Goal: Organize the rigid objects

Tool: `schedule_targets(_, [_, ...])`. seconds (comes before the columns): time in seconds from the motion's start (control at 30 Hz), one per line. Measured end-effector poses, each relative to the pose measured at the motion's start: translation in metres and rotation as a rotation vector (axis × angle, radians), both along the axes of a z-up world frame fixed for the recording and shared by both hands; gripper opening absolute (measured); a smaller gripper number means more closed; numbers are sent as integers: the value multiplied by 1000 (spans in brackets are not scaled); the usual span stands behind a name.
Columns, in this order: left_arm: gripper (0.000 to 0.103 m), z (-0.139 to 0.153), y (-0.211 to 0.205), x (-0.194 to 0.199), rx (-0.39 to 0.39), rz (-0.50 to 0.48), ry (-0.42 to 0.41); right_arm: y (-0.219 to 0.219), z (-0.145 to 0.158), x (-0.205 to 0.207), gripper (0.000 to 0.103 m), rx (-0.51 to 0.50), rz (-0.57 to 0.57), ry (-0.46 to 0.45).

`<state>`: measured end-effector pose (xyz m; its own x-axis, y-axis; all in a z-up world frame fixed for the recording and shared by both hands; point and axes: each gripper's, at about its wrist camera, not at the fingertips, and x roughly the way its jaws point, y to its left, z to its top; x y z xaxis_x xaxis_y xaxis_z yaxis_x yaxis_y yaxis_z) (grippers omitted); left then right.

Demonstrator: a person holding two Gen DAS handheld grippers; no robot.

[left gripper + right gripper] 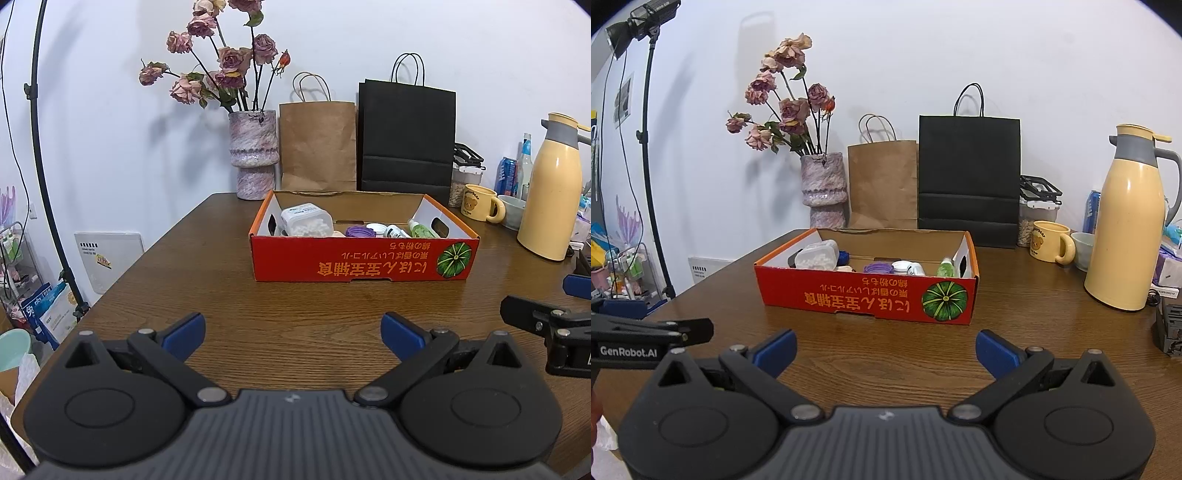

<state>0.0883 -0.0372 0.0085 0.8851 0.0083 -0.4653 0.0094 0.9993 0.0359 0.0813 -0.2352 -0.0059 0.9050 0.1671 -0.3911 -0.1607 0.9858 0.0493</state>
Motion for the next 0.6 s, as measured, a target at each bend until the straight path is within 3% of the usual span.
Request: schedule_targets(0.6, [103, 0, 0, 0, -1, 0, 3, 1, -1, 0, 103, -4, 1, 2])
